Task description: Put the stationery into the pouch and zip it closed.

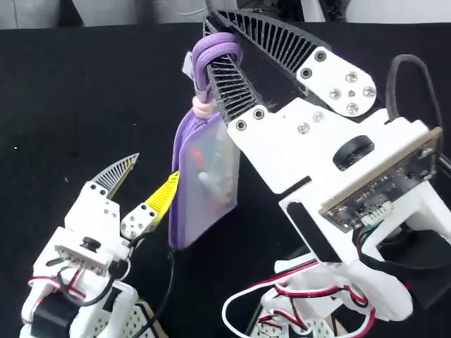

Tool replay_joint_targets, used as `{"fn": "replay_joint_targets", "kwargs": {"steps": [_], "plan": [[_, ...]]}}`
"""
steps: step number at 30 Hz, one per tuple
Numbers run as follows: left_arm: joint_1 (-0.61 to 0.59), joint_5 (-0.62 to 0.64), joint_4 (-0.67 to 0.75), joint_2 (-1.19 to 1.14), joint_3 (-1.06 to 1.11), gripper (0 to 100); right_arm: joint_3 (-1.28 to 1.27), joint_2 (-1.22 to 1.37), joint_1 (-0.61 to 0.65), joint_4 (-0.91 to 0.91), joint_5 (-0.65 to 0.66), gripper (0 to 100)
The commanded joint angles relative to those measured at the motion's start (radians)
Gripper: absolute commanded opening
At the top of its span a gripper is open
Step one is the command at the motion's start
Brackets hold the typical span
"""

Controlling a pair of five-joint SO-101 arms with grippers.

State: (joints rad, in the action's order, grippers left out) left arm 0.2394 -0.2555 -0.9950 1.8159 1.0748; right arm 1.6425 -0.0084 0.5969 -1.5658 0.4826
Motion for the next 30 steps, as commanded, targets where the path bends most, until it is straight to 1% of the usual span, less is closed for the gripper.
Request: {"fn": "replay_joint_targets", "kwargs": {"steps": [1, 3, 6, 8, 10, 13, 17, 20, 24, 30], "plan": [[0.002, 0.011, -0.081, 0.003, -0.131, 24, 0.022, -0.018, 0.018, -0.002, 0.006, 1.1], [0.022, 0.011, -0.141, 0.003, -0.189, 24, 0.022, -0.016, 0.018, -0.002, 0.006, 1.1], [0.114, 0.011, -0.222, 0.003, -0.251, 24, 0.022, -0.002, 0.018, 0.002, 0.006, 1.1], [0.183, 0.011, -0.241, 0.002, -0.26, 24, 0.024, 0.016, 0.018, 0.003, 0.006, 1.1], [0.216, 0.011, -0.242, 0.0, -0.254, 24, 0.024, 0.033, 0.018, 0.002, 0.005, 1.1], [0.214, 0.011, -0.212, 0.0, -0.202, 24, 0.025, 0.045, 0.018, 0.003, -0.048, 1.1], [0.223, 0.011, -0.193, 0.0, -0.147, 24, 0.024, 0.05, 0.018, 0.006, -0.061, 1.1], [0.223, 0.018, -0.195, 0.0, -0.145, 24, 0.022, 0.051, 0.018, 0.02, -0.061, 1.1], [0.225, 0.083, -0.195, 0.0, -0.162, 24, 0.022, 0.061, 0.018, 0.034, -0.063, 1.1], [0.226, 0.087, -0.204, 0.0, -0.166, 24, 0.027, 0.117, 0.018, 0.034, -0.063, 1.1]]}}
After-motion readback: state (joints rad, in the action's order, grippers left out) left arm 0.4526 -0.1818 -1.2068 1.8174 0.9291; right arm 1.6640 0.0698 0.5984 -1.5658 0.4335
